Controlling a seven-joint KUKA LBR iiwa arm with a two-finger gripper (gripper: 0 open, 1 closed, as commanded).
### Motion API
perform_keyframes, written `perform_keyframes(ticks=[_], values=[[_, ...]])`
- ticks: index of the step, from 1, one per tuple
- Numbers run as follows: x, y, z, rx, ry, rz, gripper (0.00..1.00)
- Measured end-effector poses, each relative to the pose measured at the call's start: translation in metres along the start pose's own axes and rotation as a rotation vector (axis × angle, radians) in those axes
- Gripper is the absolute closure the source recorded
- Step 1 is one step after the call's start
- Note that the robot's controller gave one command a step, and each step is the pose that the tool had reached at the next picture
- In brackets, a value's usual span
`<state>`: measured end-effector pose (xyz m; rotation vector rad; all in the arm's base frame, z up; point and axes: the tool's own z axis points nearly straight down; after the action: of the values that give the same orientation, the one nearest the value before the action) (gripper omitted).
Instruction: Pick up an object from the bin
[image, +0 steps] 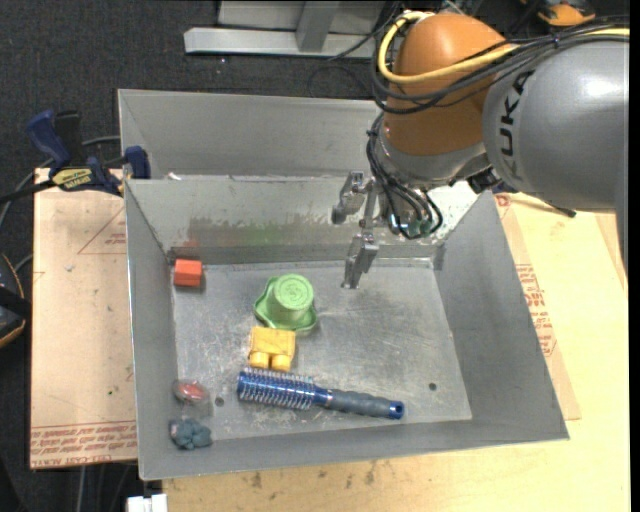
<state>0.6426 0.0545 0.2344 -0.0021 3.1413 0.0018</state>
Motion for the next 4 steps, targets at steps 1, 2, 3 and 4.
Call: perform_keyframes(ticks=[1, 2, 3, 4], values=[[0.02, 0.052, 0.147, 0.002, -0.017, -0.575, 0.0], [0.025, 0.06, 0.134, 0.0, -0.005, -0.983, 0.0], [0.015, 0.049, 0.121, 0.001, -0.004, -1.22, 0.0], [0.015, 0.051, 0.141, 0.001, -0.007, -1.449, 0.0]])
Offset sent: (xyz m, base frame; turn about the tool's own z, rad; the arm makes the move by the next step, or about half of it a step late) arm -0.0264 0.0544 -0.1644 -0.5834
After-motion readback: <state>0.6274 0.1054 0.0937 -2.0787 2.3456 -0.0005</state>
